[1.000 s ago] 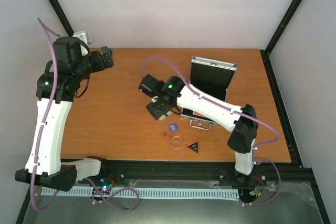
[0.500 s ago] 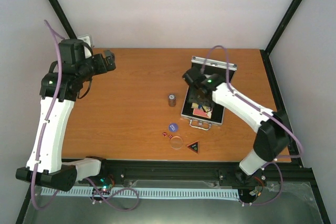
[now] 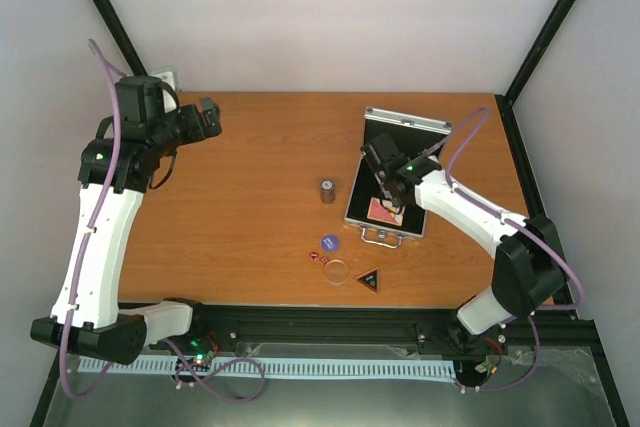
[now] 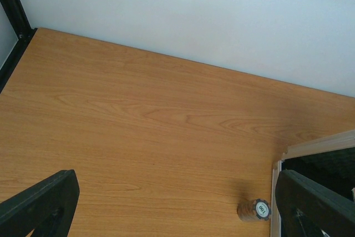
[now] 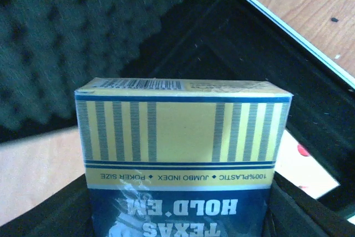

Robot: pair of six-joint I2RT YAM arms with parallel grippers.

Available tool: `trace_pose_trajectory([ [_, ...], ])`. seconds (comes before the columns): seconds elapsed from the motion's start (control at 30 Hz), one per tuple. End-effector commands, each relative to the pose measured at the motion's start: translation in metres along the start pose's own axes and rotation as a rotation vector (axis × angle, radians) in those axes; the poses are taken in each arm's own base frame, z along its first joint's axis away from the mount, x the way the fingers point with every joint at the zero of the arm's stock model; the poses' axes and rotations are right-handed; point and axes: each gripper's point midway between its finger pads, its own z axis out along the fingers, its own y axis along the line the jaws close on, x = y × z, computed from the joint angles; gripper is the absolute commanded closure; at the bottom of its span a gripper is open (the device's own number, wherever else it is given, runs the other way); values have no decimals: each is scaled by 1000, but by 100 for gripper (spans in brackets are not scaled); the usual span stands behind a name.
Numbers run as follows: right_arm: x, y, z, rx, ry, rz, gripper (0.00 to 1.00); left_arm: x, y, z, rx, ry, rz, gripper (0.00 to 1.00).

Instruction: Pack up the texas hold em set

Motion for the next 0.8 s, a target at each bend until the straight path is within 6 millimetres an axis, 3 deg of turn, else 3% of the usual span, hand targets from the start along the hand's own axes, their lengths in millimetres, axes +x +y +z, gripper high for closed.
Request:
trace_pose_trajectory([
  [0.0,-39,27,-1,-89,-193,341,95,-2,-5,-4,25,-11,-4,0],
  [0.37,-24,26,53,-59,-136,627,97,2,-2,7,7,13,18,0],
  [0.5,-21,38,67,-60,-108,671,97,4,0,12,-9,25,27,0],
  [0.77,-24,38,92,-10,-94,740,97,3,3,20,-34,30,42,0],
])
